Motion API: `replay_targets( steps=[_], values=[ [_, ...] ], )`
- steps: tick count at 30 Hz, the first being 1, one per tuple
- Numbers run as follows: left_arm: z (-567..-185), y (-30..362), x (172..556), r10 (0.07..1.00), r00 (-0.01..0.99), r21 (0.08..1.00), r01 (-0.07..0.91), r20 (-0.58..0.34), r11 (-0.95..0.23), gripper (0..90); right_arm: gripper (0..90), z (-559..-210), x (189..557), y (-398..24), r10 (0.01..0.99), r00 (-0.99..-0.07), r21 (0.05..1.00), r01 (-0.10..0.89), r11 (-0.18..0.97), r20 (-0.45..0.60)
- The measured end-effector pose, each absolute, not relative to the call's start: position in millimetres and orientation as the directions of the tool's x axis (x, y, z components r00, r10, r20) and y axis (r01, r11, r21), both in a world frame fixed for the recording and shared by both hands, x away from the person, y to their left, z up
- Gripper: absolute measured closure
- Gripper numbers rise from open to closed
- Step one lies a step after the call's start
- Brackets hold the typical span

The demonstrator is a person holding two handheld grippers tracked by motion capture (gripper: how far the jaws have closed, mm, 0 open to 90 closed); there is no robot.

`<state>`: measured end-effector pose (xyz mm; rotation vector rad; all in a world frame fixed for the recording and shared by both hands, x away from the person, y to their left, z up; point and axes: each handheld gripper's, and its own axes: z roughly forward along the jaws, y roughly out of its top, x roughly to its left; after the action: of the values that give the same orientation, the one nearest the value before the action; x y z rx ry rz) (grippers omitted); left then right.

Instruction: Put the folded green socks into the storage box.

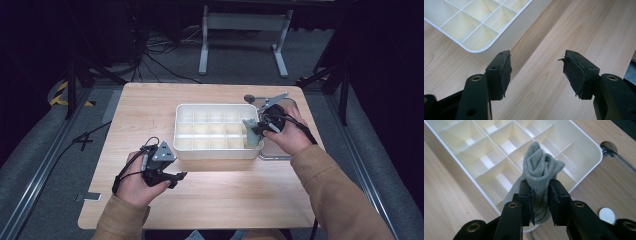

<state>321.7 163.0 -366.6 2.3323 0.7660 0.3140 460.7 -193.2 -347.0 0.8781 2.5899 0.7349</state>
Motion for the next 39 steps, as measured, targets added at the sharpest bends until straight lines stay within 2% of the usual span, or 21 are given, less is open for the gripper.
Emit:
replay_targets(
  steps=[7,17,26,32,34,37,38,39],
  values=[
    [-370.4,173.3,316.6,0.625,0.780,0.645,0.471,0.013,-0.602,39.9,73.9,-364.9,467.6,-187.0,0.620,-0.776,0.531,0.481,0.698,-0.112],
    [-371.0,182.3,309.6,0.648,0.762,0.643,0.491,0.011,-0.588,39.7,74.0,-390.3,470.7,-178.1,0.626,-0.776,0.438,0.535,0.722,-0.084],
    [-372.4,180.5,310.1,0.642,0.766,0.636,0.491,0.010,-0.595,39.4,74.3,-400.7,471.6,-173.8,0.627,-0.774,0.346,0.566,0.748,-0.089],
    [-374.8,178.3,312.2,0.637,0.771,0.635,0.491,0.003,-0.597,39.1,74.0,-405.5,471.5,-173.4,0.628,-0.773,0.334,0.570,0.751,-0.093],
    [-375.6,177.3,313.4,0.633,0.774,0.631,0.490,0.002,-0.601,38.9,72.3,-404.6,472.3,-174.9,0.637,-0.768,0.344,0.581,0.737,-0.066],
    [-375.9,176.6,314.3,0.628,0.778,0.630,0.485,0.005,-0.606,38.6,60.6,-396.3,473.0,-179.4,0.640,-0.769,0.373,0.588,0.717,-0.018],
    [-376.1,176.2,314.6,0.629,0.778,0.630,0.486,0.003,-0.605,38.6,60.6,-396.3,473.0,-179.4,0.640,-0.769,0.373,0.588,0.717,-0.018],
    [-375.9,176.0,314.9,0.629,0.777,0.627,0.489,0.004,-0.607,38.6,54.9,-392.9,472.7,-180.6,0.639,-0.769,0.391,0.585,0.710,-0.011]
  ],
)
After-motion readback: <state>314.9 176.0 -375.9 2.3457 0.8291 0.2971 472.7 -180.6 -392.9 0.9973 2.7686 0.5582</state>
